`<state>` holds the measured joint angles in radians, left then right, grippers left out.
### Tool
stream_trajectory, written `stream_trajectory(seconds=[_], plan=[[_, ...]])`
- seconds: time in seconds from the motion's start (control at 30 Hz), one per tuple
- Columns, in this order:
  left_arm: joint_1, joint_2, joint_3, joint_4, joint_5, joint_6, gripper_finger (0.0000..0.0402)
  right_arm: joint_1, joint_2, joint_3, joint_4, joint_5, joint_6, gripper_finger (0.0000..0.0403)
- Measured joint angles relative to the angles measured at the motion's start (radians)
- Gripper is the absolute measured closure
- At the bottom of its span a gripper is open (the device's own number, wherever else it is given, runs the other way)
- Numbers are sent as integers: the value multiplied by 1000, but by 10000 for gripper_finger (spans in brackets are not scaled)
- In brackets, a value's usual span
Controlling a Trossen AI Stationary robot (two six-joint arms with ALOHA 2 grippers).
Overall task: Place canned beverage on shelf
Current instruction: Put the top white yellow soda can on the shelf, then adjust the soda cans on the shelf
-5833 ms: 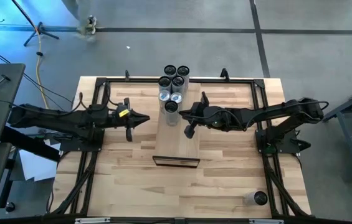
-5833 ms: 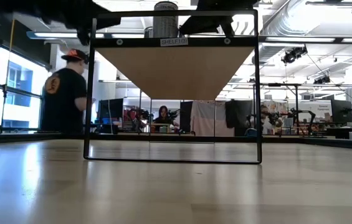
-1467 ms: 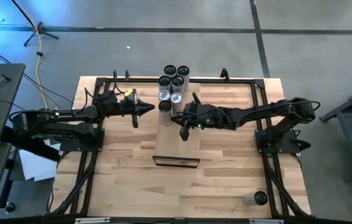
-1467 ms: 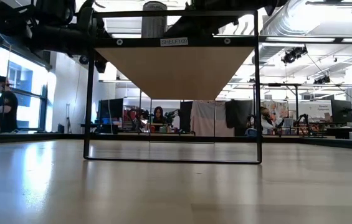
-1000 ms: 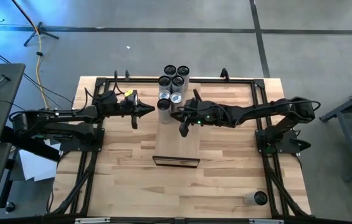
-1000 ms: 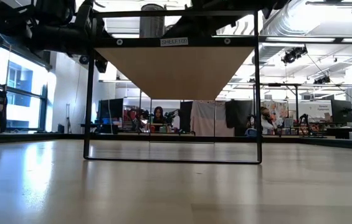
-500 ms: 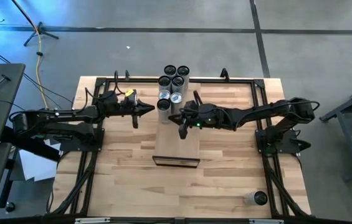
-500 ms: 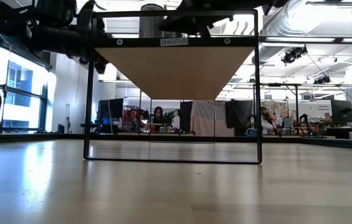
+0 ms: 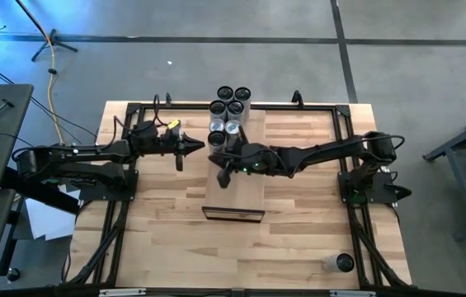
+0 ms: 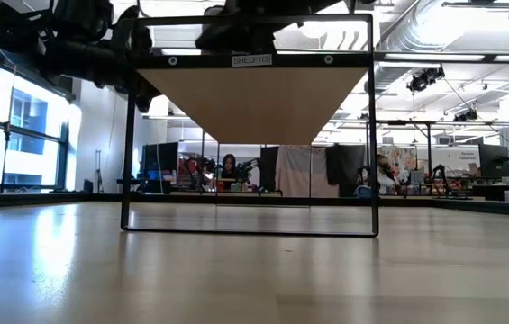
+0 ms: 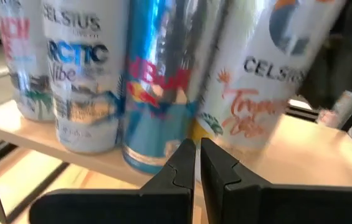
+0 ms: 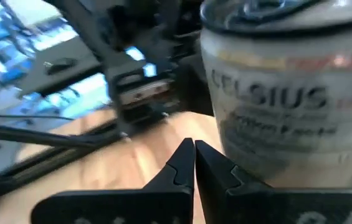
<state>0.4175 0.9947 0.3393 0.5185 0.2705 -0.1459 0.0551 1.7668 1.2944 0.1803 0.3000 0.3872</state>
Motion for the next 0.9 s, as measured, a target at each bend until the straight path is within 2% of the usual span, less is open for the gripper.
stream_trajectory(seconds=[0.2,0.37,0.47,0.57,0.7,0.8,0.9], plan=[[5,-17,0,-58,53,10,401,8,-1,34,-98,103,-2,403],[18,-63,0,-59,49,28,401,13,-1,34,-98,99,3,403],[33,-85,0,-58,31,49,401,23,-8,34,-107,63,-4,403],[51,-99,0,-57,-5,65,401,37,-32,34,-137,19,-26,403],[82,-98,0,-59,-60,88,401,56,-101,34,-260,5,-55,403],[105,-76,0,-20,-134,104,401,67,-173,34,-379,43,-56,403],[133,-21,0,138,-196,103,401,76,-237,34,-482,122,-52,403]])
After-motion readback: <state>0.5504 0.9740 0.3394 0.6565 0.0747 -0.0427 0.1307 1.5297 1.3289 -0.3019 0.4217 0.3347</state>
